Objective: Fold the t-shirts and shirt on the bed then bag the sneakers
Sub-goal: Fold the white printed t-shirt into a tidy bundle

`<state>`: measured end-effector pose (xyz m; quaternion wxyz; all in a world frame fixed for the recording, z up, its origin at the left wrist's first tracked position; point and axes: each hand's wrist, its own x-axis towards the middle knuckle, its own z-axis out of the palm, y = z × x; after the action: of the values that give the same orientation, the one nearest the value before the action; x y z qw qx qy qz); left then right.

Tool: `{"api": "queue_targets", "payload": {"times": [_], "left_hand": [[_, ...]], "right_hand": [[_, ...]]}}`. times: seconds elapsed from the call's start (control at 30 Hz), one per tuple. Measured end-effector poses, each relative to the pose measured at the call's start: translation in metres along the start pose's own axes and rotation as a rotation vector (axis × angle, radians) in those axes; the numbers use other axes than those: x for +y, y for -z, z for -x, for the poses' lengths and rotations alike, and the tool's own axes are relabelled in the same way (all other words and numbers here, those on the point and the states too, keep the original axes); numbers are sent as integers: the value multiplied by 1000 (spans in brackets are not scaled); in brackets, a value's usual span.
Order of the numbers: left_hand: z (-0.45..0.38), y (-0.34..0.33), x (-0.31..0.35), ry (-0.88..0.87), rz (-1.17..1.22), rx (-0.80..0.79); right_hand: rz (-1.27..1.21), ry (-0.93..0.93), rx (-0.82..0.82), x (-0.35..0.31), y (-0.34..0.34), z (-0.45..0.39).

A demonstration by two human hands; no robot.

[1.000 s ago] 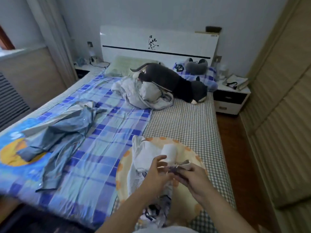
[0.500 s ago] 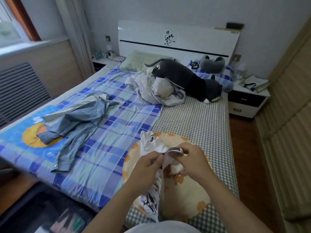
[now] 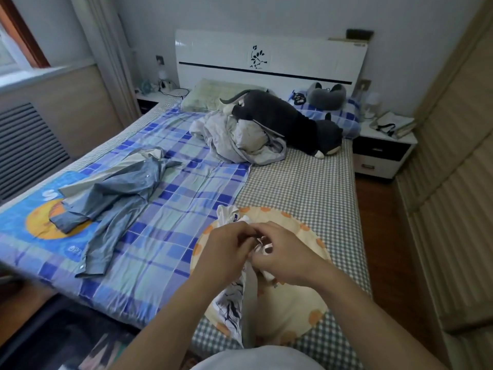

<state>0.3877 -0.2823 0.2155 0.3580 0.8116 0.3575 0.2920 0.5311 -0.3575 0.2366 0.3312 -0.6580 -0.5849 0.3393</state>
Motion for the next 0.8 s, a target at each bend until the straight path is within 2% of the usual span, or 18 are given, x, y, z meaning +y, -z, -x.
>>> {"api": "queue_targets", "payload": {"times": [0.1,0.23,0.33,0.43,0.47,0.53,0.63,0.7,0.77,0.8], "left_hand": [[-6,1,2,194,264,-38],[-9,3,-4,282,426,-207],[-9,-6,-13,205,278,-227],[-6,-25,-23,106,-43,-96],[-6,-32,-30,114,-126,-30],[-8,-36,-55,245,-229,64],[-5,-22,-108,541,-343,103],[1,0,-140,678,-417,113],[5,24,-173,797,-414,147],[5,35,-190,852,-334,188]], "right_hand": [[-84,-41,22,-1,8,3],[58,-104,31,8,20,3],[-21,-273,80,15,20,-2],[-24,-319,195,13,13,-8],[-26,-299,256,9,11,-10],[-43,-254,419,5,18,-14],[-109,-220,701,1,50,-21],[-246,-238,901,6,80,-27],[-364,-278,1085,24,108,-31],[-385,-297,1160,38,118,-30]]}}
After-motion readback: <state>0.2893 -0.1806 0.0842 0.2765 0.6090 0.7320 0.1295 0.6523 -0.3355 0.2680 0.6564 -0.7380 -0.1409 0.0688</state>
